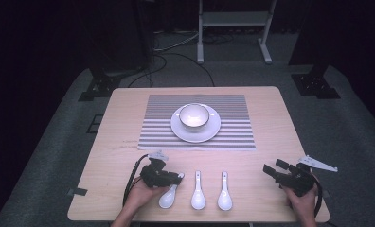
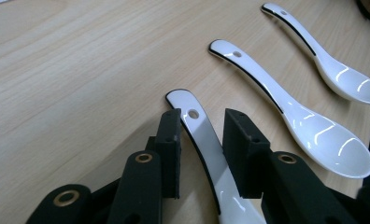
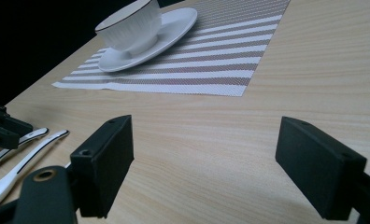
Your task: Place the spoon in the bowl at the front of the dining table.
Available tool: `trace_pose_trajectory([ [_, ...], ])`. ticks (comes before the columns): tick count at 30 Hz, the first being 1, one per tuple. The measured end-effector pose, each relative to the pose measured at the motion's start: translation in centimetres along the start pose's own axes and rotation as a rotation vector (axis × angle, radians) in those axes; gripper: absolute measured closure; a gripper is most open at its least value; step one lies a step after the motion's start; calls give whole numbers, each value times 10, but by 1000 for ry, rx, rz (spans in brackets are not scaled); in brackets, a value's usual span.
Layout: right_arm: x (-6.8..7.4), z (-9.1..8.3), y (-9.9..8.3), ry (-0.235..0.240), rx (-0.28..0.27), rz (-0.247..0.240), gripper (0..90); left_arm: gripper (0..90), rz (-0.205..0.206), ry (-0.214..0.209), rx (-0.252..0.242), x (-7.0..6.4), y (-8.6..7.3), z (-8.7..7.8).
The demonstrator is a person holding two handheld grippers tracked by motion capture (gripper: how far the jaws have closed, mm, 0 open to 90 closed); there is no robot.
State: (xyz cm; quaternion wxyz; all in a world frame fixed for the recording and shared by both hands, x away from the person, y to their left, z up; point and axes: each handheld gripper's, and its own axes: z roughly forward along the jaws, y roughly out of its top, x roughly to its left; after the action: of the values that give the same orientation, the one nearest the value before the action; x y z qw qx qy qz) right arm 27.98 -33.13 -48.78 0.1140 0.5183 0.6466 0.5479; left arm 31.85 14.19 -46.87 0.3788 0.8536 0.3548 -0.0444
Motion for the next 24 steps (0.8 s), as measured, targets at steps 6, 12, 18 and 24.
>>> trace_pose_trajectory([
  [6,0,0,0,0,-1,-1,183,811,58,34,76,-6,8,3],
  [12,0,0,0,0,-2,-1,183,848,97,64,155,-10,20,2],
  [18,0,0,0,0,-2,-3,183,848,44,-18,100,-7,33,-11],
  [24,0,0,0,0,-2,-4,183,848,-22,-117,23,2,37,-23],
])
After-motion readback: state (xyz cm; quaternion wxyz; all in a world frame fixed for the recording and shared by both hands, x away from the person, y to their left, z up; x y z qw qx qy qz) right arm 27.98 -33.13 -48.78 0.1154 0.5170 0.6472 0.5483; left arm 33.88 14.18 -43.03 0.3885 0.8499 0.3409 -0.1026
